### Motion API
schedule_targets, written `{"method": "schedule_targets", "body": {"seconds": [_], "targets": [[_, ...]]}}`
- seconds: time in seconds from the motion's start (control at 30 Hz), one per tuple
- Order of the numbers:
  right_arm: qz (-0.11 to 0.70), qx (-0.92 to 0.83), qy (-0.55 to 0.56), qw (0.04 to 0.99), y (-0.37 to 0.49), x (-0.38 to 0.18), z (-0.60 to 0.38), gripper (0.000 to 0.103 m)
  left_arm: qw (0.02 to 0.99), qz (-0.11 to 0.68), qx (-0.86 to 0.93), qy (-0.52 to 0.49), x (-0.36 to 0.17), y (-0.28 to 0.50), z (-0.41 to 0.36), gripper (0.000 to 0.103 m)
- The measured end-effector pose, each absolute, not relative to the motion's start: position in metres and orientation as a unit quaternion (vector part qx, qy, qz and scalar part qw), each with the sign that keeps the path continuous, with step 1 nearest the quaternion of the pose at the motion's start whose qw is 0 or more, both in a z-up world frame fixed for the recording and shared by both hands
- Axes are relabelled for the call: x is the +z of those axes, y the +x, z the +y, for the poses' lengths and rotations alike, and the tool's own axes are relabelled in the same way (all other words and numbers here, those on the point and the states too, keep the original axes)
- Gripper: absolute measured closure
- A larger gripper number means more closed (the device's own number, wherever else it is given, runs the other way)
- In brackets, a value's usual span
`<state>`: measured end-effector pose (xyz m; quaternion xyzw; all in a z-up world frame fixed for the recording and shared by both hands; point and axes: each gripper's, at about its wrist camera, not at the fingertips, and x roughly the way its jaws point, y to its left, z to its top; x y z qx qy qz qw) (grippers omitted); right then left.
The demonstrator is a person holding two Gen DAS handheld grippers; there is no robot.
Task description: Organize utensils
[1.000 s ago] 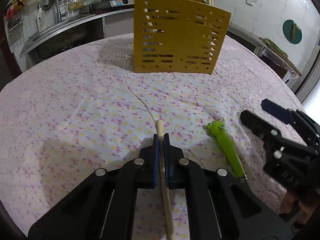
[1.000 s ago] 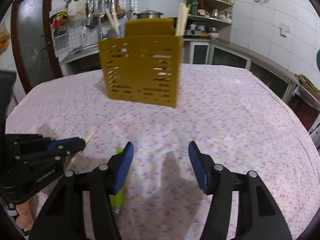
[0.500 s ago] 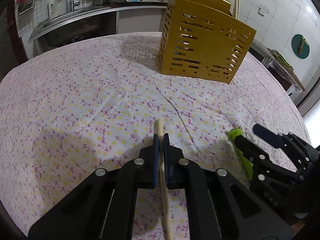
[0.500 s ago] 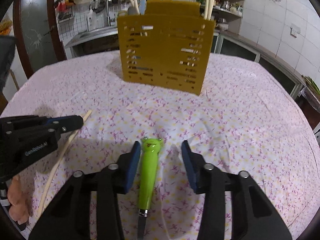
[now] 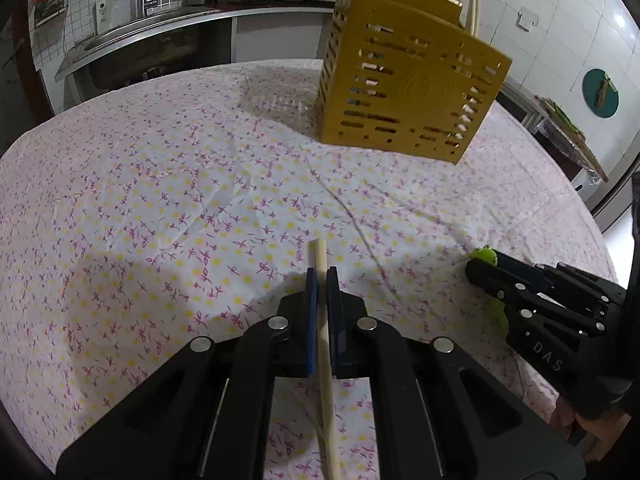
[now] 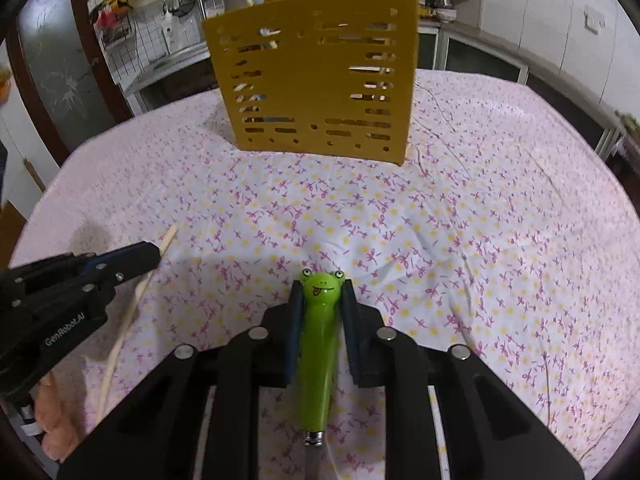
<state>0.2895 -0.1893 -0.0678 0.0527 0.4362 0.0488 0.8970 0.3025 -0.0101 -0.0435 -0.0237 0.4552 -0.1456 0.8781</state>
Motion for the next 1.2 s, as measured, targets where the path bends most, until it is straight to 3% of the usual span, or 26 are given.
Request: {"method": "schedule_targets", "body": {"seconds": [0.4,1.2], "targets": [[0.379,0.078,0.123,0.914,0.271,-0.032,-0.241,0.084,0.894,0.414,-0.164,-0.042,-0.009,0.284,-0.016,0.099],[0.224,0.076,0.106,0.966,0.281,0.066,-0.276,0.084,0.946,0.272,-0.174,-0.031,0.1,0.295,-0.038,0.103]]}}
